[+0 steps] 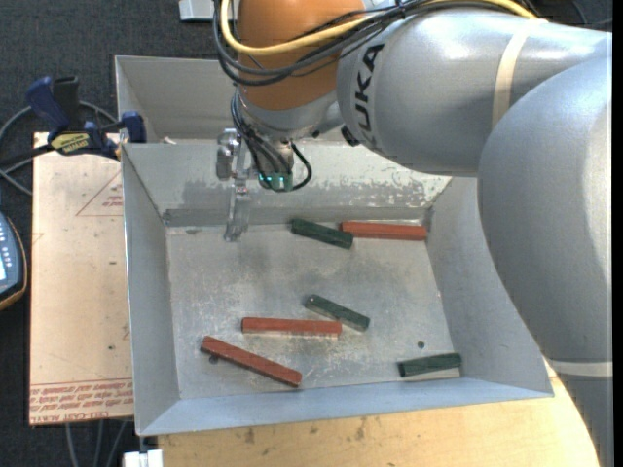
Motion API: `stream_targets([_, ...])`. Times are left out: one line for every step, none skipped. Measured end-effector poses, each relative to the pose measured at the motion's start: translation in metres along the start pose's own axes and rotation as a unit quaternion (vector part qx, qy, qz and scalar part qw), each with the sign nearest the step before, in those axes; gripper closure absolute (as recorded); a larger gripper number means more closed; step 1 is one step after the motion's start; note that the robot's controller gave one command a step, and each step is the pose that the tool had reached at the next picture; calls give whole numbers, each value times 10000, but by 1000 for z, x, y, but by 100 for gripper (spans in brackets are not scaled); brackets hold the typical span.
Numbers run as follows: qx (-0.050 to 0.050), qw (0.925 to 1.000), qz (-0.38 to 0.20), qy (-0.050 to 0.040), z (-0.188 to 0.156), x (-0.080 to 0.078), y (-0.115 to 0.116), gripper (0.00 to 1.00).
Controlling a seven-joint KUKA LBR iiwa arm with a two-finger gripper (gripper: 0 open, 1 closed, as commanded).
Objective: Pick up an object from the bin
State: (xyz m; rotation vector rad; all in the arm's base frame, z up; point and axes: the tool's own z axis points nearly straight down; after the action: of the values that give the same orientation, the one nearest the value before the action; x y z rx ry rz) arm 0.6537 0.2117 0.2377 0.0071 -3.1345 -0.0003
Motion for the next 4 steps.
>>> stream_targets([10, 9997, -253, 3, 153, 23, -36, 0])
stream_targets([3, 9987, 516, -57, 86, 43, -107, 0])
stream_targets([-8, 9986, -513, -95, 168, 166, -115, 0])
stream_targets([-7, 9987, -516, -45, 168, 168, -115, 100])
